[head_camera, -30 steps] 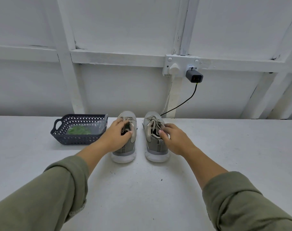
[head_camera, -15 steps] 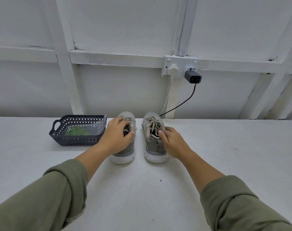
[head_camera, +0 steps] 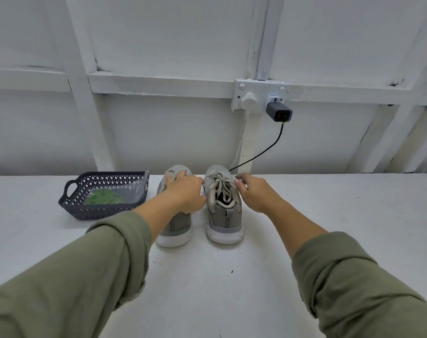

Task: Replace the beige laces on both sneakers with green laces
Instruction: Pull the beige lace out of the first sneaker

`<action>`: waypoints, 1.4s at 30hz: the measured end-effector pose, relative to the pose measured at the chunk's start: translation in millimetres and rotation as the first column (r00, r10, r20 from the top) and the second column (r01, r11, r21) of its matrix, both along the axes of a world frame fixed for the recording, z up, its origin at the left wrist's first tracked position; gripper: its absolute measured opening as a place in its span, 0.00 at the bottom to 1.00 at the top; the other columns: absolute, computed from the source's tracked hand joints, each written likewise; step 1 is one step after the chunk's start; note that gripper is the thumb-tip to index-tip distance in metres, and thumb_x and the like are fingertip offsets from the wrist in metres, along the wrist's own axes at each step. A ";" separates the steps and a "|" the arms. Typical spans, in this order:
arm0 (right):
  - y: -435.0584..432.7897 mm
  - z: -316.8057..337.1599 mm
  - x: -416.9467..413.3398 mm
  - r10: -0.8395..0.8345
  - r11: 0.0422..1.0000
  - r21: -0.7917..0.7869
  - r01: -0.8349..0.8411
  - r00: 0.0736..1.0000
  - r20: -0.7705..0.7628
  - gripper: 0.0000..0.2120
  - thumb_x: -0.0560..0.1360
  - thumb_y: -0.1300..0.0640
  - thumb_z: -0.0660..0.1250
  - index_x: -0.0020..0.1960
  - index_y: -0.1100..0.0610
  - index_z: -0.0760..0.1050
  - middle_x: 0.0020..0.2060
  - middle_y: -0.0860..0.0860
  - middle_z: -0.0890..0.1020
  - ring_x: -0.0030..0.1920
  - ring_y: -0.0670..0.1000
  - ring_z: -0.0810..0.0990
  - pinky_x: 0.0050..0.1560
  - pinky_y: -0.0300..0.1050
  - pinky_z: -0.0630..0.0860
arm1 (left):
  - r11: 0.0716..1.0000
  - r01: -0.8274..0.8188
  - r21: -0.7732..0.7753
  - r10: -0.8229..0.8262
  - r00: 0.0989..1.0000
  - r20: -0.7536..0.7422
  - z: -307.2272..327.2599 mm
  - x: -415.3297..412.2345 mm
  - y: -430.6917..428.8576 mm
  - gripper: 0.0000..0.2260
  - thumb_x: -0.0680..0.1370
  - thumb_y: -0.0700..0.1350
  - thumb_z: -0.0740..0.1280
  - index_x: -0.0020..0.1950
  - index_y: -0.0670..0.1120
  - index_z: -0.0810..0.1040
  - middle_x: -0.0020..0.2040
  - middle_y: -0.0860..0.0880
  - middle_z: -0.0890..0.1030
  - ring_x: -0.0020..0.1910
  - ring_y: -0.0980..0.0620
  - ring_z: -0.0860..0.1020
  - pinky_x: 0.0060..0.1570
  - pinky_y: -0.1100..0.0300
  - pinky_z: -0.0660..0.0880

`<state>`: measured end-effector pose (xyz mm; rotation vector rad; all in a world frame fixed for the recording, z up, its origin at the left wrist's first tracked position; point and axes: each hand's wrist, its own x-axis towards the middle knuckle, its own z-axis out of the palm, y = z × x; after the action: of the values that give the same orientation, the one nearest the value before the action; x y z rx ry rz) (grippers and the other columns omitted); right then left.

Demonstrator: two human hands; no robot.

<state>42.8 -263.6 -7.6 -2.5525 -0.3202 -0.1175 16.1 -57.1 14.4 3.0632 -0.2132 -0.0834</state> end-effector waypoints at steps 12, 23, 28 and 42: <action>3.7 -21.2 -1.2 0.064 0.997 0.037 -0.063 0.998 -0.027 0.18 0.82 0.47 0.53 0.67 0.50 0.73 0.53 0.53 0.81 0.50 0.51 0.77 0.44 0.42 0.69 | 0.988 0.109 0.109 -0.094 0.986 -0.135 -4.3 5.5 -10.7 0.14 0.83 0.50 0.55 0.68 0.57 0.70 0.69 0.52 0.71 0.78 0.47 0.50 0.65 0.28 0.35; -8.1 -12.1 -91.2 0.133 0.991 0.034 -0.131 0.989 -0.059 0.14 0.82 0.48 0.54 0.57 0.51 0.76 0.42 0.49 0.82 0.41 0.48 0.78 0.45 0.49 0.76 | 0.975 0.199 0.099 -0.202 0.979 0.018 -17.3 -75.1 -5.1 0.20 0.82 0.57 0.55 0.74 0.59 0.62 0.67 0.59 0.74 0.78 0.50 0.46 0.67 0.31 0.31; -7.9 -12.9 -127.4 0.114 0.992 0.055 -0.111 0.992 -0.045 0.13 0.82 0.48 0.55 0.56 0.51 0.76 0.45 0.51 0.83 0.38 0.47 0.78 0.46 0.50 0.77 | 0.977 0.207 0.043 -0.209 0.976 0.059 -25.6 -110.5 0.2 0.22 0.81 0.59 0.54 0.75 0.59 0.60 0.67 0.61 0.73 0.78 0.53 0.45 0.68 0.33 0.33; -4.4 4.9 -126.8 0.105 0.989 -0.091 -0.115 0.988 -0.113 0.17 0.78 0.45 0.61 0.65 0.47 0.70 0.54 0.48 0.79 0.49 0.50 0.78 0.50 0.49 0.77 | 0.972 0.172 -0.161 -0.143 0.973 0.179 -12.8 -106.1 2.3 0.15 0.80 0.56 0.60 0.66 0.59 0.71 0.62 0.61 0.75 0.72 0.55 0.62 0.72 0.40 0.43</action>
<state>-84.0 -268.0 -2.7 -2.6181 -0.4337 0.0791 -90.0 -54.8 1.6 2.8722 -0.4491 0.1741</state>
